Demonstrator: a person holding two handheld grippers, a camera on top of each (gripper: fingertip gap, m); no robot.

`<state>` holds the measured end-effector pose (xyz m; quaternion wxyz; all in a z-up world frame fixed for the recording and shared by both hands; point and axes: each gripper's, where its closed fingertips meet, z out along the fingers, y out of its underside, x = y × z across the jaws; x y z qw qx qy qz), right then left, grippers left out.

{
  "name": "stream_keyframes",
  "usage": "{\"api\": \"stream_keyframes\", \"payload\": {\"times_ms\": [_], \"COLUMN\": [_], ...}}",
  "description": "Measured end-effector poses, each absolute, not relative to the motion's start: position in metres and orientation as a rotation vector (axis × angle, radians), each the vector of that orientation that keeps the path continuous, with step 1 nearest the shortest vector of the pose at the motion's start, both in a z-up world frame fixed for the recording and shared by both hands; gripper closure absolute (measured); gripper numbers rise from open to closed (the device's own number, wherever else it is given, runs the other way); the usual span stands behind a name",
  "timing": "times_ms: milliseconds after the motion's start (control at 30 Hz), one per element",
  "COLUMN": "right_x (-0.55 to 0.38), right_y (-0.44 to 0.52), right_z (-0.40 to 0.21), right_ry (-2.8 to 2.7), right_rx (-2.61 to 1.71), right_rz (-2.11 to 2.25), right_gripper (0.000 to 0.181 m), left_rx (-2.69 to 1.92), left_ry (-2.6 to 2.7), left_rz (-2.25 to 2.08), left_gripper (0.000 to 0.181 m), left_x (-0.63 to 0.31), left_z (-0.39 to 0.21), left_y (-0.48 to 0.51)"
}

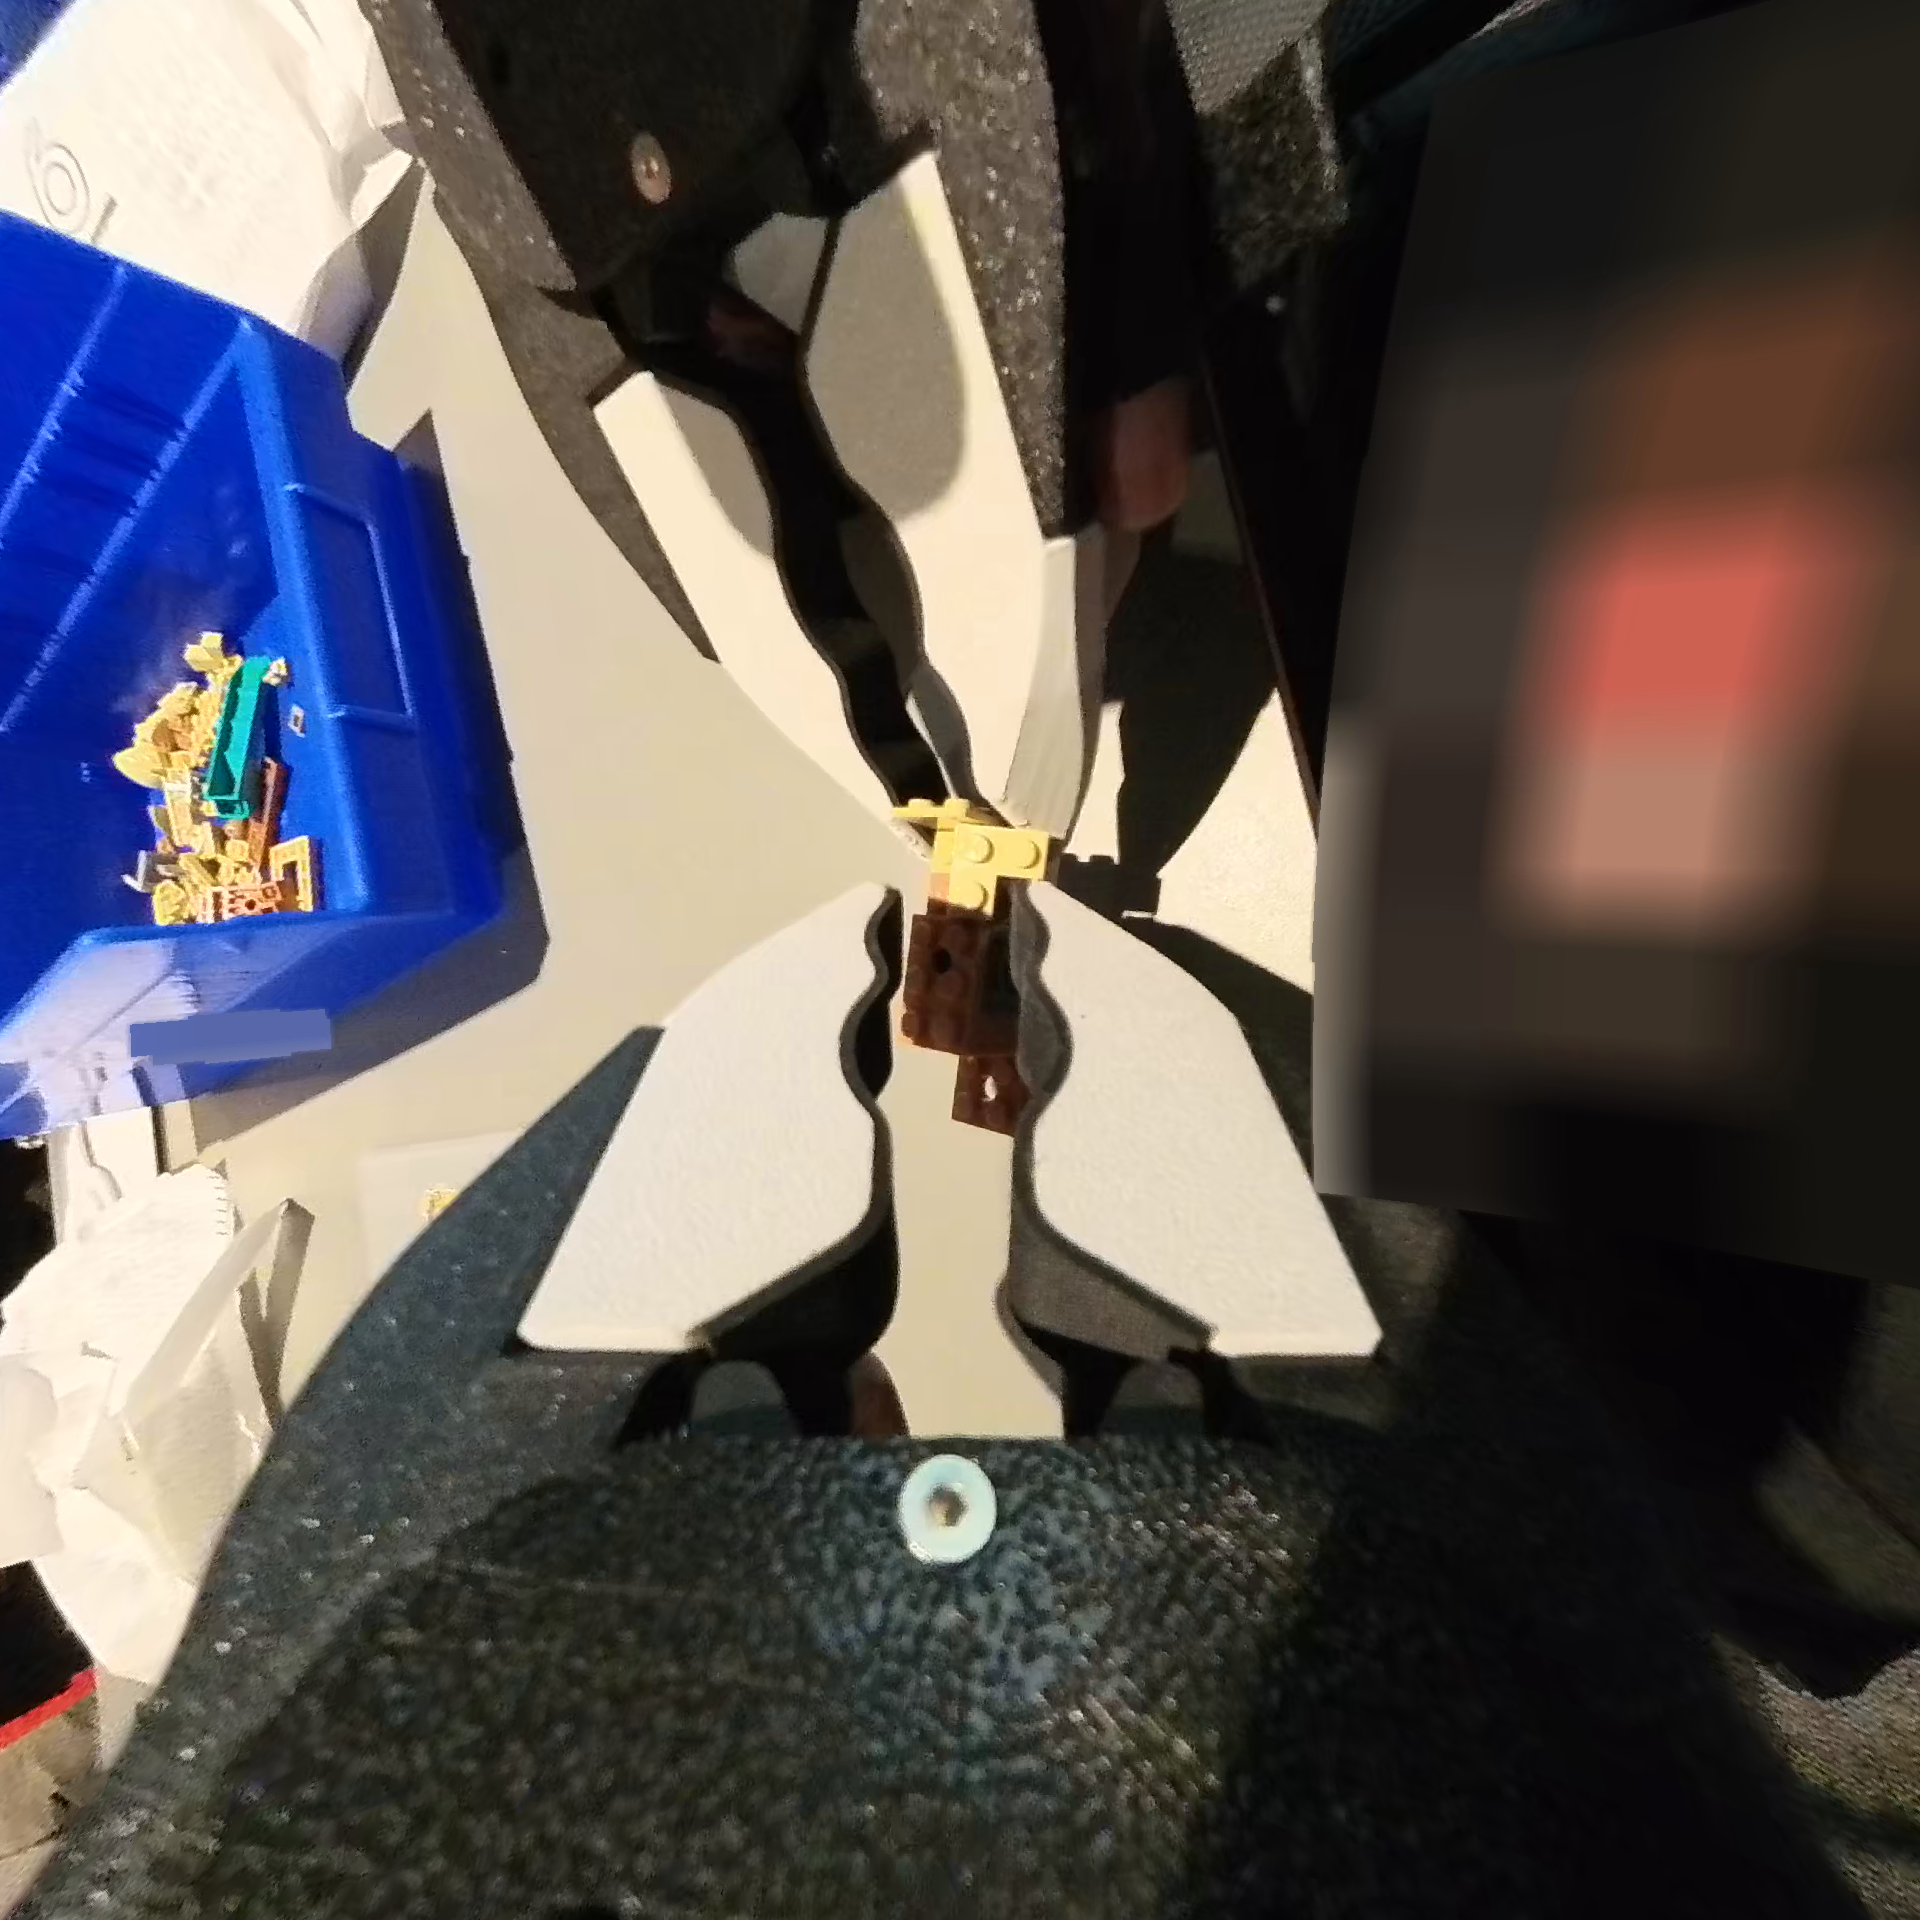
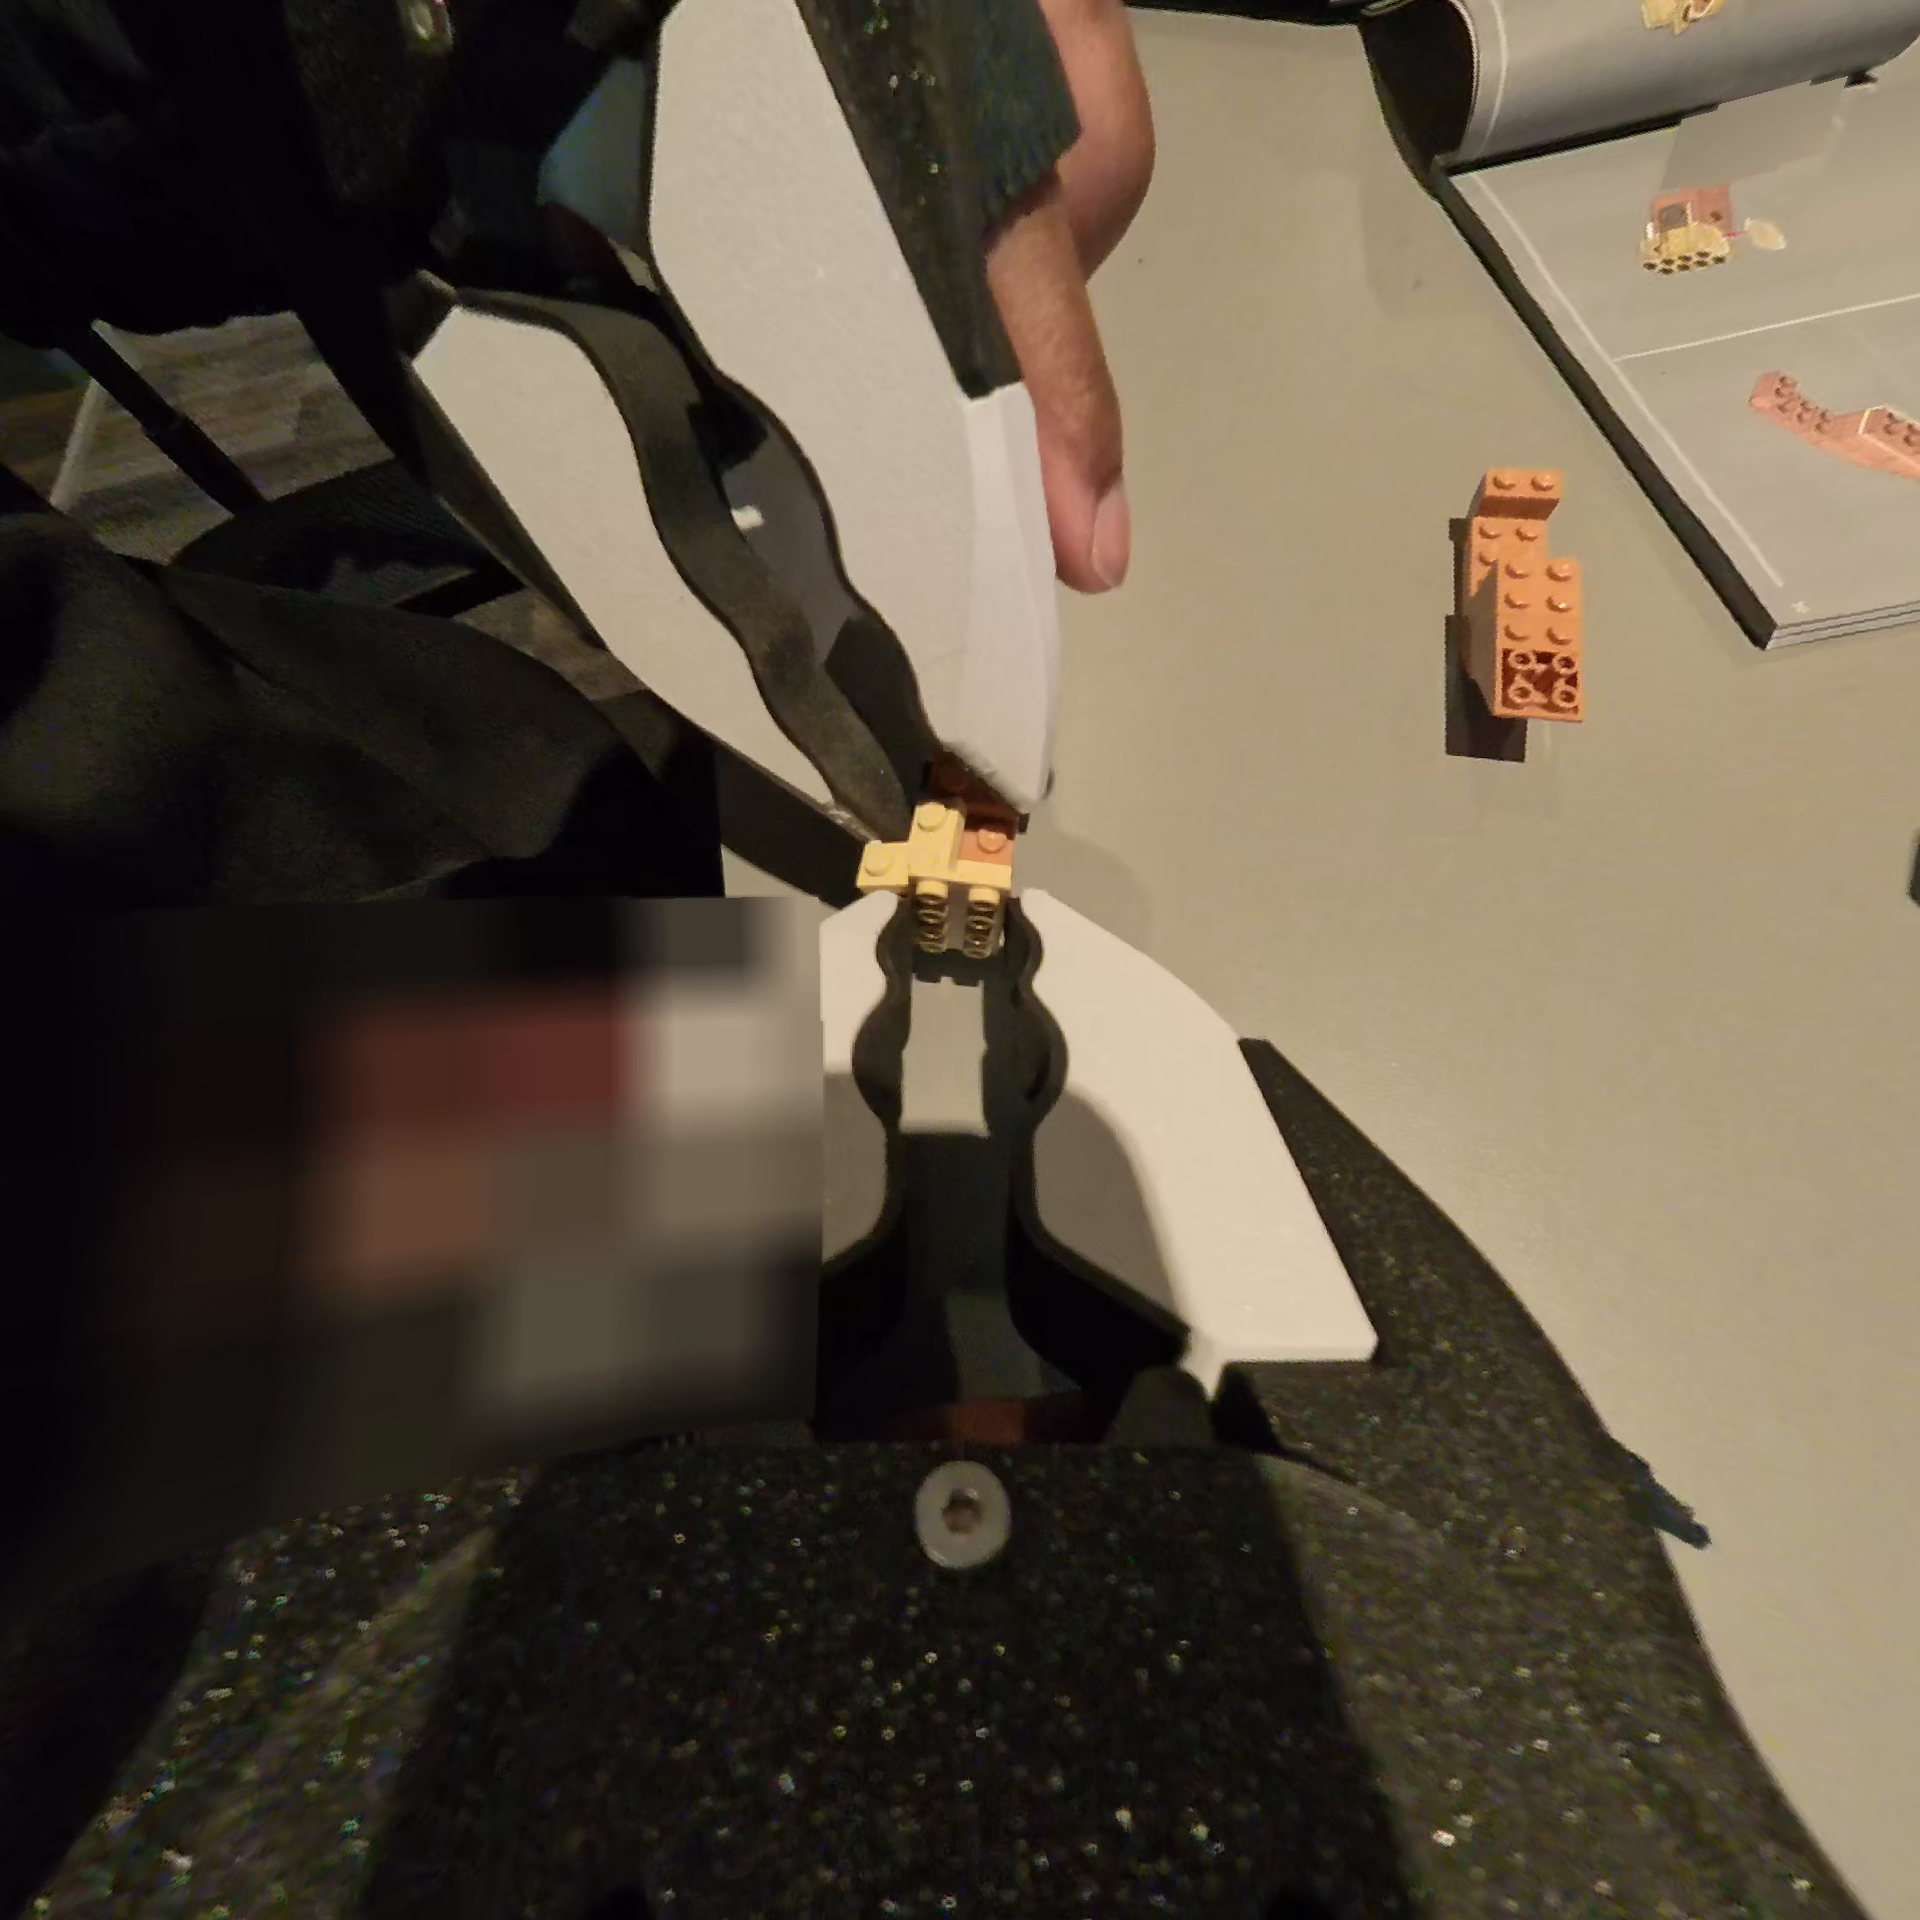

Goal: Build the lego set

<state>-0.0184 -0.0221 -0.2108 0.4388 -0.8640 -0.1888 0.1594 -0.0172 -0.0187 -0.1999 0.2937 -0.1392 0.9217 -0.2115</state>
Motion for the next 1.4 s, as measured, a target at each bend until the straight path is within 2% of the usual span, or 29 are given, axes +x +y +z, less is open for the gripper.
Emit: {"api": "stream_keyframes", "payload": {"times_ms": [33,367,567,767,1133,1400], "right_x": [-0.018,-0.018,-0.014,-0.015,-0.018,-0.02], "right_y": [-0.022,-0.021,-0.02,-0.019,-0.017,-0.017], "right_z": [-0.211,-0.205,-0.202,-0.202,-0.199,-0.192], "right_ry": [-0.471,-0.422,-0.357,-0.346,-0.331,-0.35], "right_rx": [-2.148,-2.121,-2.122,-2.127,-2.118,-2.104], "right_rz": [0.389,0.454,0.52,0.552,0.572,0.539], "right_gripper": [0.165,0.167,0.165,0.165,0.165,0.165], "left_rx": [-0.373,-0.352,-0.091,0.102,0.143,0.109], "left_ry": [2.454,2.403,2.151,1.992,1.969,1.953], "left_rz": [-0.561,-0.533,-0.463,-0.204,-0.09,-0.07], "left_gripper": [0.162,0.159,0.156,0.152,0.149,0.155], "left_x": [-0.017,-0.019,-0.024,-0.022,-0.016,-0.013], "left_z": [-0.2,-0.195,-0.175,-0.185,-0.195,-0.192], "left_y": [-0.018,-0.016,-0.023,-0.022,-0.023,-0.02]}}
